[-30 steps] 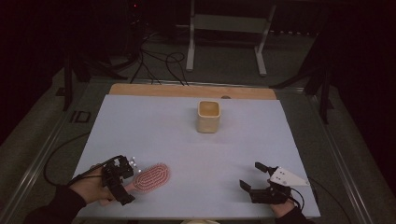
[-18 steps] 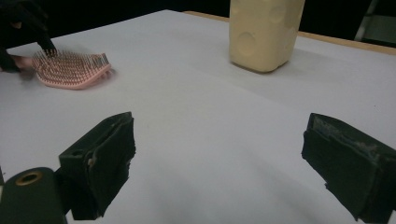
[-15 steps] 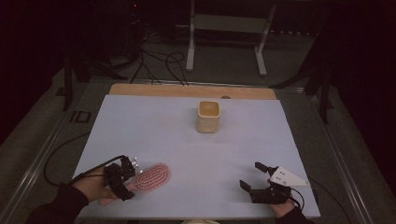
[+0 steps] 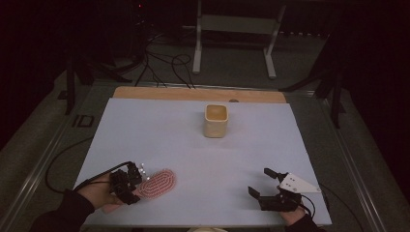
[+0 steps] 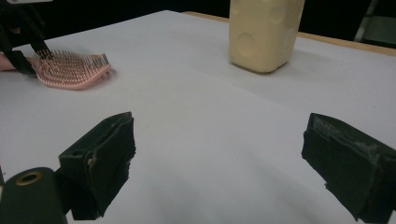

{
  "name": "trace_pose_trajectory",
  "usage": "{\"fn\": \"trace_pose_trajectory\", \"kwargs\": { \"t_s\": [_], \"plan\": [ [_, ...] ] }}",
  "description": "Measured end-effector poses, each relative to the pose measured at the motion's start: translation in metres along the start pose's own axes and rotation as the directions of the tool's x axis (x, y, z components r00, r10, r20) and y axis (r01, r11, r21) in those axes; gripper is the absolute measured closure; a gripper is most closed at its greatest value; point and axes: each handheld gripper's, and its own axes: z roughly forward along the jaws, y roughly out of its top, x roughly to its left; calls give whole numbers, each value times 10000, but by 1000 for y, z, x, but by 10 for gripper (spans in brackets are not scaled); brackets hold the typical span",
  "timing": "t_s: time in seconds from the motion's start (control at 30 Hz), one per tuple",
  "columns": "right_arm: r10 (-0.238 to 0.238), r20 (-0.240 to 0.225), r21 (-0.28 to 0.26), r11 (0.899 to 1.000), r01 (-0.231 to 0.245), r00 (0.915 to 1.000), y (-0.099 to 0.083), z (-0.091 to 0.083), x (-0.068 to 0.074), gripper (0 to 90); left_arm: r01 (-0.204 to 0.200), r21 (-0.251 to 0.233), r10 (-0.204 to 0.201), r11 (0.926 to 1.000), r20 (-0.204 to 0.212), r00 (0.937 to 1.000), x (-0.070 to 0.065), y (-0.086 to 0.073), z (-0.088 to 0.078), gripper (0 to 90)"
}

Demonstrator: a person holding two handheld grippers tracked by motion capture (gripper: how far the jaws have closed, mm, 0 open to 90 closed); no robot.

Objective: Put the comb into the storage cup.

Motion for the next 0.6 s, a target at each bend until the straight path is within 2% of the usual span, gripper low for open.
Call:
{"fn": "trace_pose_trajectory", "kwargs": {
  "t_s": [0.1,0.3,0.47,0.6],
  "plan": [
    [-9,3,32,10000,9,10000,0,0,0,90,53,8,-53,10000,23,10000,1,1,1,625],
    [8,7,31,10000,-8,10000,0,0,0,90,-103,164,103,9998,8,9999,0,2,2,657],
    [22,40,43,10000,-22,10000,0,0,-1,90,98,236,-102,9997,177,9998,2,2,4,670],
    [-11,41,46,10000,11,10000,0,0,-1,90,296,284,-300,9992,117,9995,1,2,5,684]
  ]
}}
